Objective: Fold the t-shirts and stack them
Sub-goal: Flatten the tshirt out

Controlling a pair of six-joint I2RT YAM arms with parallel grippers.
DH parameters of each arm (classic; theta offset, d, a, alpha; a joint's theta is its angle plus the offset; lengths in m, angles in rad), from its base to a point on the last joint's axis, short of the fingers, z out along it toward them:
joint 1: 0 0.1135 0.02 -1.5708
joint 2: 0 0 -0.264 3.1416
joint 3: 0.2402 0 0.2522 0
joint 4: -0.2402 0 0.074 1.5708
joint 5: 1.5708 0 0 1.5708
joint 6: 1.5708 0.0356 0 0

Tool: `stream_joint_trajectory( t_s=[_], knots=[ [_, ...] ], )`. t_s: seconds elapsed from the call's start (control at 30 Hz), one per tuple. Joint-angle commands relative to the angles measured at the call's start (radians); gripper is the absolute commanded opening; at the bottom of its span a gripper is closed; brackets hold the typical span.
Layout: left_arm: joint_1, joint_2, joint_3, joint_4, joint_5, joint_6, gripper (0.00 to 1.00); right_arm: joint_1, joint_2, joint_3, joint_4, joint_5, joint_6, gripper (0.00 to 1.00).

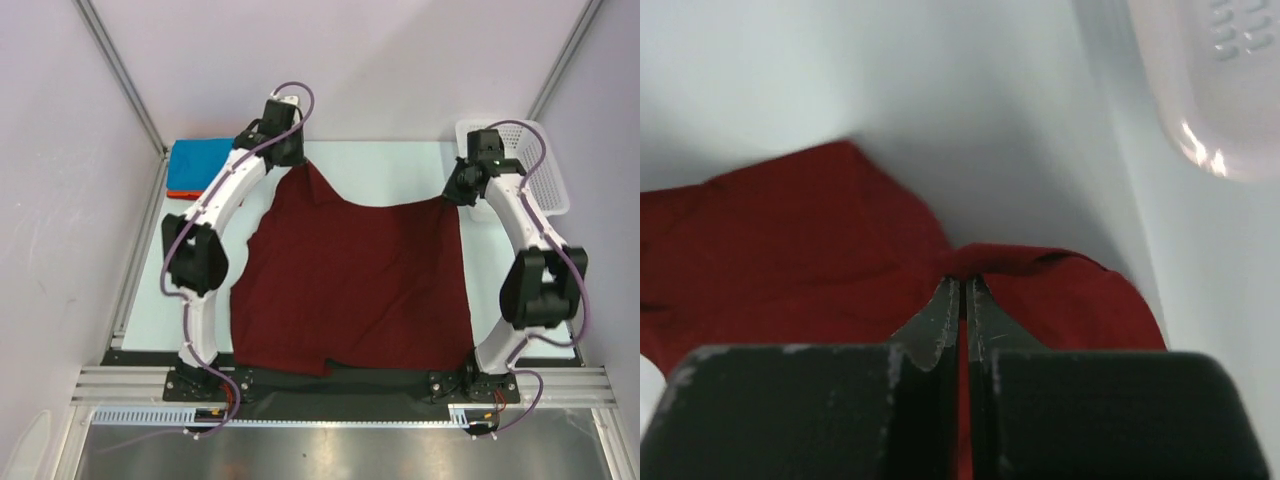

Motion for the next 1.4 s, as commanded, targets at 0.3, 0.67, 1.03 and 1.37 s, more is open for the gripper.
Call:
stream_joint_trajectory(
  t_s=[0.3,0.67,1.03,1.37],
  knots=[
    [0.074,0.112,0.260,0.194,-0.043,-0.037,0.00,-0.074,0.346,0.383,0.069,-0.111,-0.047,0.00],
    [0.086,-0.324,0.167,0.206,-0.018,-0.008,0.00,-0.004,0.032,0.435,-0.150,-0.037,0.002,0.00],
    [0.086,-0.932,-0.019,0.269,0.061,-0.001,0.00,0.033,-0.517,0.449,-0.365,-0.055,0.017,0.00],
    [0.086,-1.191,-0.056,0.266,0.069,-0.001,0.00,0.035,-0.648,0.668,-0.503,-0.086,0.028,0.00]
  ],
)
